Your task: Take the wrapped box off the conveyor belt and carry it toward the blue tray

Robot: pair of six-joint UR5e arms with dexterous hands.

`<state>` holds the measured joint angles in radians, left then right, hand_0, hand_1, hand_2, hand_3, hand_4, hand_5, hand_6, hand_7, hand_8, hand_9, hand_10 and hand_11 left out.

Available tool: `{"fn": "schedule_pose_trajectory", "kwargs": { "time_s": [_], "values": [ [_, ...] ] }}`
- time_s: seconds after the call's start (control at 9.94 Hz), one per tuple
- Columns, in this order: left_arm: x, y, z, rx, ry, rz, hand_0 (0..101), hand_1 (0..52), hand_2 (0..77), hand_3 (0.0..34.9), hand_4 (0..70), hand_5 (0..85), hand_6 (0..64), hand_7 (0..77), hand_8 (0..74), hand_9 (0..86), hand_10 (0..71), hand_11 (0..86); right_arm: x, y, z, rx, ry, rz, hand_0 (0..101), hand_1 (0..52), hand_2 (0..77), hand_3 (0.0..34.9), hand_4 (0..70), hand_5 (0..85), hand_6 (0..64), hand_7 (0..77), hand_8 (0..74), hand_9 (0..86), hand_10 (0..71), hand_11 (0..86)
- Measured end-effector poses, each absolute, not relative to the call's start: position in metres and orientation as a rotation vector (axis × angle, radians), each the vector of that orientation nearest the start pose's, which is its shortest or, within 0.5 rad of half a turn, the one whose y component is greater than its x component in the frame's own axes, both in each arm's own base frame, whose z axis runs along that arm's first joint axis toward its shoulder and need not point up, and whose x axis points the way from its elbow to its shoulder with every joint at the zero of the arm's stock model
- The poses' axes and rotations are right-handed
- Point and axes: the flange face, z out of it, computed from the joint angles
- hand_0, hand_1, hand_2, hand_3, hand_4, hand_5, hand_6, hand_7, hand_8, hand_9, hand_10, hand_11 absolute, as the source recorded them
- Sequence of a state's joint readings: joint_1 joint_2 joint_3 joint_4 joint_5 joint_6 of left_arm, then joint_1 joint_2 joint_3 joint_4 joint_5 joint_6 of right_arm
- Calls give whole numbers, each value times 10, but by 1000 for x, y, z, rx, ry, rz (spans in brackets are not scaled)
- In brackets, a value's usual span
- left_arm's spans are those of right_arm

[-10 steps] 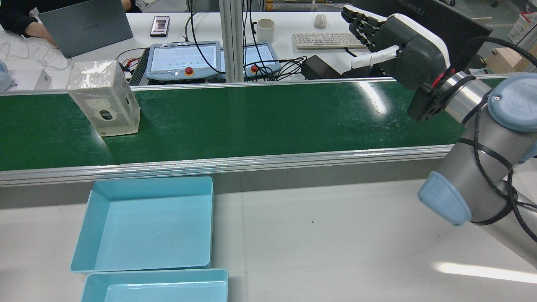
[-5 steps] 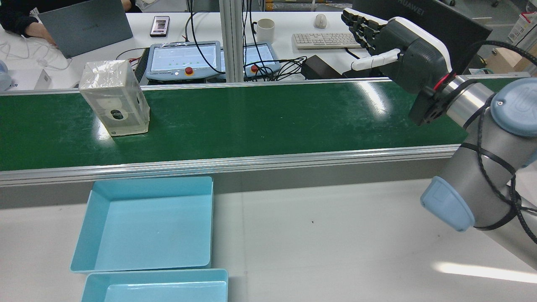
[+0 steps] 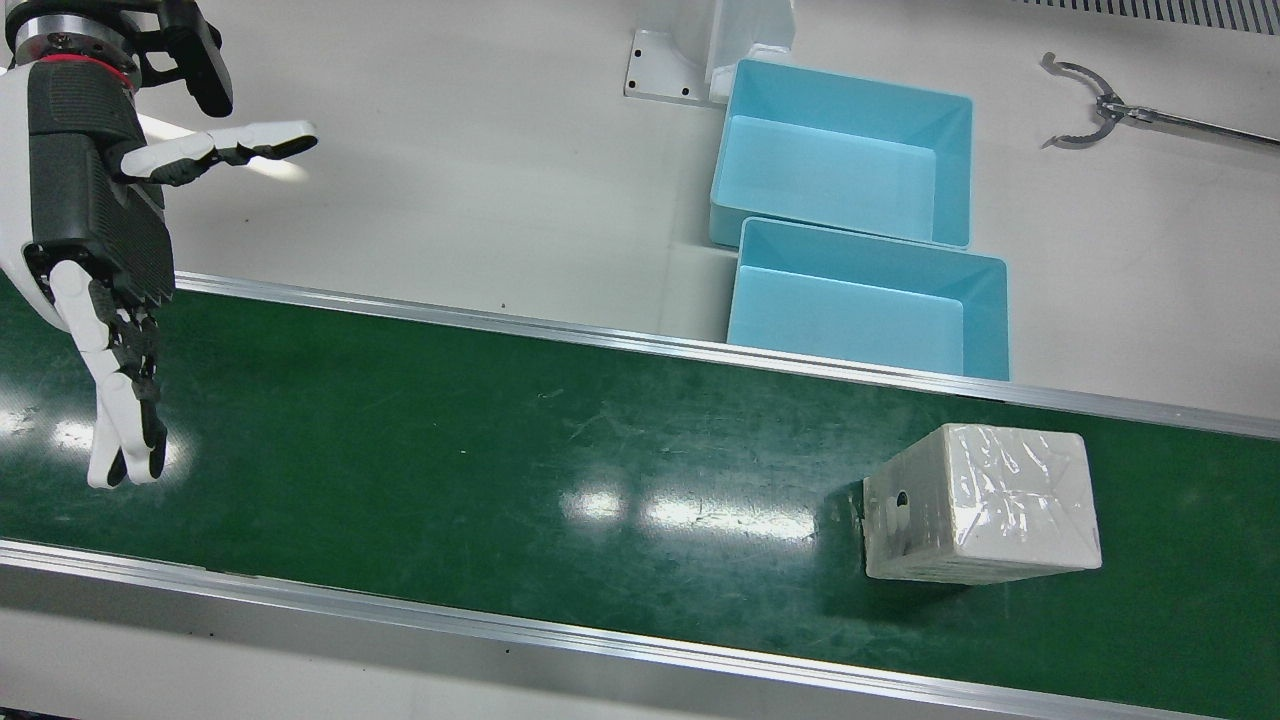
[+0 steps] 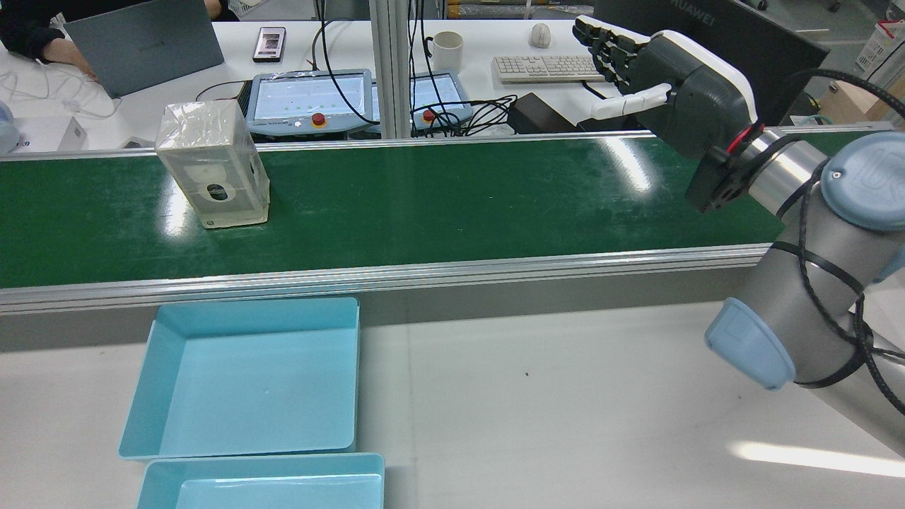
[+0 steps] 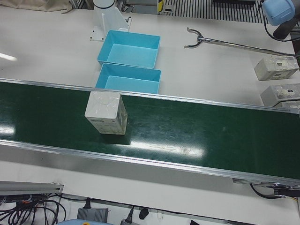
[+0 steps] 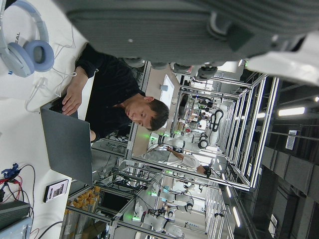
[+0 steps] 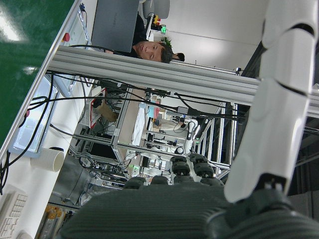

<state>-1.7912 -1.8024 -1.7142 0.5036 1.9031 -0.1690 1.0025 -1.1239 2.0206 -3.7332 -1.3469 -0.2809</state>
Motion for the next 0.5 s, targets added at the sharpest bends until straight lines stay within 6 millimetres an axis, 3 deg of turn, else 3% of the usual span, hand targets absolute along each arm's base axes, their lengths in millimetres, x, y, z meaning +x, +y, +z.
{"fn": "schedule_pose_trajectory", "kwargs": {
  "time_s": [0.5],
  "values": [
    [-217,-508,543,-345,2104,-2405,0,0,11,0,0,11,0,5,0,0,5,0,-175,-555,308,170,2814,-2034,442,104,98,0,60,38,0,0,0,16,0,16]
  ]
}}
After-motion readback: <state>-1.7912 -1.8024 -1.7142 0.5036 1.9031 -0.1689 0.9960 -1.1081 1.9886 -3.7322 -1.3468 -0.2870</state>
